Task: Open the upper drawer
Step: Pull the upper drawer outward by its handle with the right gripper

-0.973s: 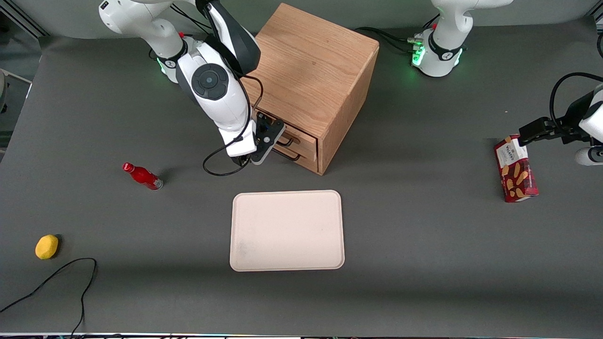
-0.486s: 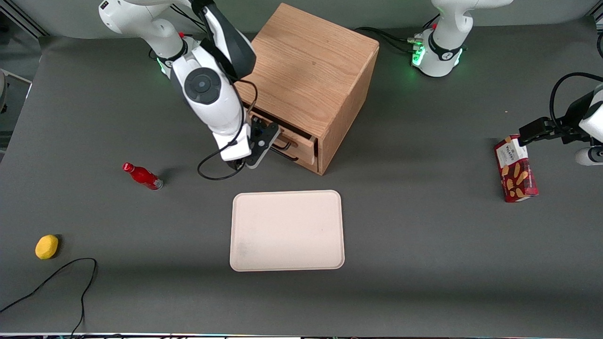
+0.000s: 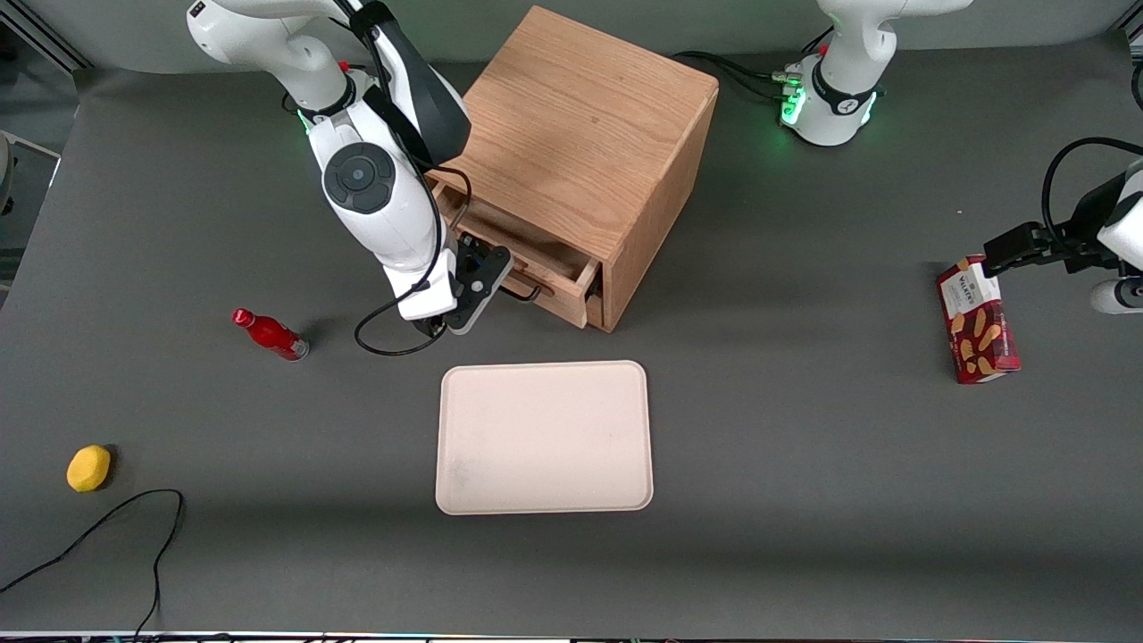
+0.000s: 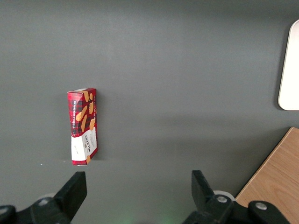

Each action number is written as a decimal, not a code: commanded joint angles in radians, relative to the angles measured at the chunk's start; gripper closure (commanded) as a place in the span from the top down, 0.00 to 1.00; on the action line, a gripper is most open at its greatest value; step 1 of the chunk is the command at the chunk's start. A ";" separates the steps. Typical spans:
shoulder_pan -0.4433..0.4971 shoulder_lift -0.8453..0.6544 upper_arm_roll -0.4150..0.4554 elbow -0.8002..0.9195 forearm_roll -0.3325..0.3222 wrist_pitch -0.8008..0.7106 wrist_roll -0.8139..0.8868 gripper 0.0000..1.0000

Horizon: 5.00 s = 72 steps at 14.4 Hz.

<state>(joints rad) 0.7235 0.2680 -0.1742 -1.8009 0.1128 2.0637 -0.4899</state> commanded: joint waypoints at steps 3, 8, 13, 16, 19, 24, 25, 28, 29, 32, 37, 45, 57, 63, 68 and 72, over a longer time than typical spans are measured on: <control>-0.021 0.083 -0.001 0.109 0.013 -0.002 -0.047 1.00; -0.056 0.109 -0.001 0.152 0.015 -0.007 -0.069 1.00; -0.078 0.125 -0.001 0.173 0.031 -0.011 -0.092 1.00; -0.088 0.140 -0.001 0.202 0.033 -0.033 -0.104 1.00; -0.108 0.171 -0.001 0.276 0.053 -0.091 -0.124 1.00; -0.128 0.184 -0.002 0.288 0.068 -0.102 -0.171 1.00; -0.133 0.189 -0.002 0.290 0.068 -0.102 -0.179 1.00; -0.145 0.201 -0.002 0.291 0.067 -0.096 -0.187 1.00; -0.145 0.204 -0.002 0.301 0.067 -0.097 -0.188 1.00; -0.159 0.208 -0.002 0.316 0.067 -0.102 -0.190 1.00; -0.180 0.235 -0.001 0.351 0.068 -0.106 -0.194 1.00; -0.214 0.292 -0.001 0.454 0.067 -0.172 -0.200 1.00; -0.259 0.336 -0.001 0.517 0.068 -0.180 -0.259 1.00; -0.282 0.393 0.001 0.603 0.068 -0.218 -0.260 1.00; -0.309 0.421 0.007 0.638 0.068 -0.223 -0.280 1.00; -0.309 0.412 0.009 0.646 0.076 -0.252 -0.270 1.00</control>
<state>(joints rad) 0.4316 0.6586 -0.1725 -1.2113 0.1611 1.8475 -0.7359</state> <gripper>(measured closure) 0.000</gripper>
